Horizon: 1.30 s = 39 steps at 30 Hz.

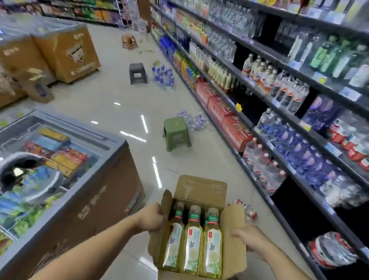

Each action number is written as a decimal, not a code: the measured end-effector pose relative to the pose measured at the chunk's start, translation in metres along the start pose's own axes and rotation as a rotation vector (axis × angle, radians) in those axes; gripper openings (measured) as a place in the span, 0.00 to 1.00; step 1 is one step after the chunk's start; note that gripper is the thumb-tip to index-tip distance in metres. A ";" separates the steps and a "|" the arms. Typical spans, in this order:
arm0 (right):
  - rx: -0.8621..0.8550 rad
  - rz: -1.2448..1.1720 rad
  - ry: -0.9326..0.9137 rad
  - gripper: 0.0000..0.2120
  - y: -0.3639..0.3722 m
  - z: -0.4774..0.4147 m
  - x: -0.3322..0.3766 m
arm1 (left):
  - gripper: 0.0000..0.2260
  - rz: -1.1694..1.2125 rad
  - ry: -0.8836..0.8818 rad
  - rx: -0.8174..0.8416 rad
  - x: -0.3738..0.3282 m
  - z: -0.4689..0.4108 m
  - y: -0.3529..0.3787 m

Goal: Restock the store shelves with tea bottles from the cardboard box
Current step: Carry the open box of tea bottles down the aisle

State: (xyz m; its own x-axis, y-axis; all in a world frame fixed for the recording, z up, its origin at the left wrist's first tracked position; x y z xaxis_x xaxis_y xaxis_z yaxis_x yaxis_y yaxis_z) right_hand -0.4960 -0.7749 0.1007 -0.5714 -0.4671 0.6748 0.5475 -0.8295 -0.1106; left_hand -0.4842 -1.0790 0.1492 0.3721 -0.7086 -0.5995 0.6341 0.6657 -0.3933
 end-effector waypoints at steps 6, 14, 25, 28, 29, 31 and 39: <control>0.140 0.111 -0.064 0.19 0.015 -0.149 0.143 | 0.09 0.083 -0.075 -0.116 0.044 -0.050 -0.148; 0.161 0.263 -0.080 0.15 -0.020 -0.300 0.334 | 0.09 0.156 -0.138 -0.204 0.039 -0.150 -0.333; 0.183 0.315 -0.095 0.03 -0.082 -0.497 0.558 | 0.08 0.213 -0.069 -0.197 0.015 -0.333 -0.564; 0.172 0.332 -0.078 0.03 -0.101 -0.551 0.620 | 0.11 0.283 -0.095 -0.225 0.016 -0.376 -0.625; 0.174 0.333 -0.086 0.03 -0.106 -0.569 0.641 | 0.11 0.290 -0.110 -0.234 0.015 -0.387 -0.646; 0.176 0.350 -0.088 0.04 -0.117 -0.606 0.681 | 0.12 0.308 -0.116 -0.241 0.012 -0.409 -0.690; 0.300 0.448 -0.127 0.07 -0.121 -0.753 0.843 | 0.12 0.364 -0.180 -0.286 0.025 -0.493 -0.854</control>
State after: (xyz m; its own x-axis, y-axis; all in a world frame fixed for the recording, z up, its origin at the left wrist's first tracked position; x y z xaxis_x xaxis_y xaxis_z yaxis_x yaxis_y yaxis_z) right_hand -1.5046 -1.2993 0.1336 -0.1751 -0.6982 0.6942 0.8807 -0.4263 -0.2066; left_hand -1.3504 -1.5497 0.1259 0.6622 -0.4302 -0.6135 0.2394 0.8973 -0.3709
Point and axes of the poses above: each hand's wrist, its own z-axis away from the middle knuckle, its own y-axis out of the palm, x = y × z, the point moved 10 cm from there along -z, towards the middle knuckle, and after that the axes turned 13 degrees about x, right-handed, at the moved point
